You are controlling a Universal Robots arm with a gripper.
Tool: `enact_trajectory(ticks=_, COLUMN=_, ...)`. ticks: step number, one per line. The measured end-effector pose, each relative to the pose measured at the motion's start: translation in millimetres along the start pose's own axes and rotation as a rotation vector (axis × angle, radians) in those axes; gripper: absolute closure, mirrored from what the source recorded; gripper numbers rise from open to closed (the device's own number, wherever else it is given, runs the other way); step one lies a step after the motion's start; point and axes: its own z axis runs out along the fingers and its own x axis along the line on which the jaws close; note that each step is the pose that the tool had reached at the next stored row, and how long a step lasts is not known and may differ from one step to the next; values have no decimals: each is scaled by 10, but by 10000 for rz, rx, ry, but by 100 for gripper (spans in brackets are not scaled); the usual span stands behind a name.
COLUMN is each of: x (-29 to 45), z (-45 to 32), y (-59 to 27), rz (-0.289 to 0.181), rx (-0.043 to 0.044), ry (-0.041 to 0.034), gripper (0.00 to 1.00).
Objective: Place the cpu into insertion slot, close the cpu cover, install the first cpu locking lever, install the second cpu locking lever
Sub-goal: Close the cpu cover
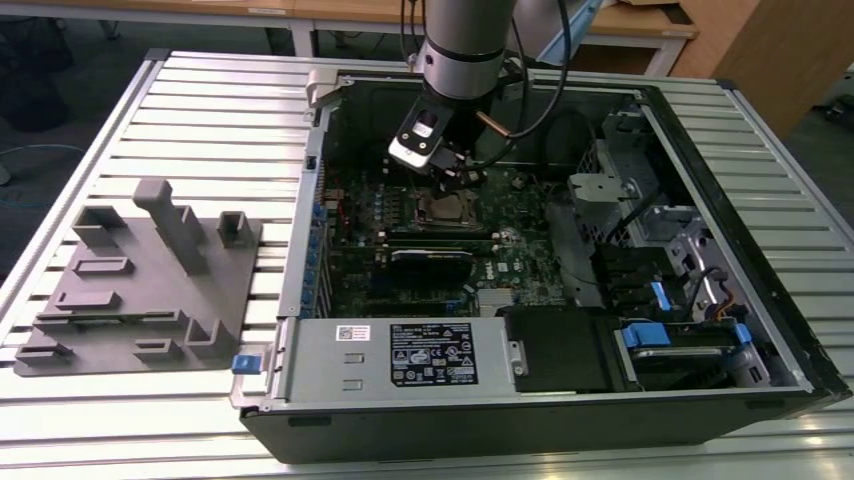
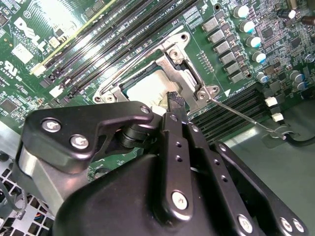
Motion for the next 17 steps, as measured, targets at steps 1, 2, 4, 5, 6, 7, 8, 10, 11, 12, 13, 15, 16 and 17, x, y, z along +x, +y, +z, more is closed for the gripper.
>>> enact_trajectory(ticks=1, x=0, z=0, y=0, rz=-24, rx=1, ry=0, gripper=89)
enact_trajectory(ticks=2, x=0, z=0, y=0, rz=-53, rx=2, ry=1, gripper=89)
enact_trajectory(ticks=4, x=0, z=0, y=1, rz=-163, rx=-3, ry=0, gripper=89)
enact_trajectory(ticks=5, x=0, z=1, y=1, rz=-240, rx=-7, ry=0, gripper=89)
enact_trajectory(ticks=6, x=0, z=1, y=1, rz=-332, rx=-7, ry=0, gripper=89)
enact_trajectory(ticks=7, x=0, z=1, y=0, rz=-437, rx=-7, ry=1, gripper=89)
enact_trajectory(ticks=8, x=0, z=1, y=0, rz=-547, rx=-6, ry=2, gripper=89)
enact_trajectory(ticks=10, x=0, z=1, y=0, rz=-790, rx=-3, ry=5, gripper=89)
enact_trajectory(ticks=11, x=0, z=2, y=-1, rz=-935, rx=1, ry=8, gripper=89)
enact_trajectory(ticks=12, x=0, z=3, y=-1, rz=-1087, rx=6, ry=13, gripper=89)
enact_trajectory(ticks=13, x=0, z=3, y=0, rz=-1263, rx=12, ry=17, gripper=89)
enact_trajectory(ticks=15, x=0, z=3, y=0, rz=-1557, rx=22, ry=24, gripper=89)
enact_trajectory(ticks=16, x=0, z=3, y=-1, rz=-1661, rx=24, ry=27, gripper=89)
enact_trajectory(ticks=17, x=0, z=3, y=-1, rz=-1708, rx=26, ry=28, gripper=89)
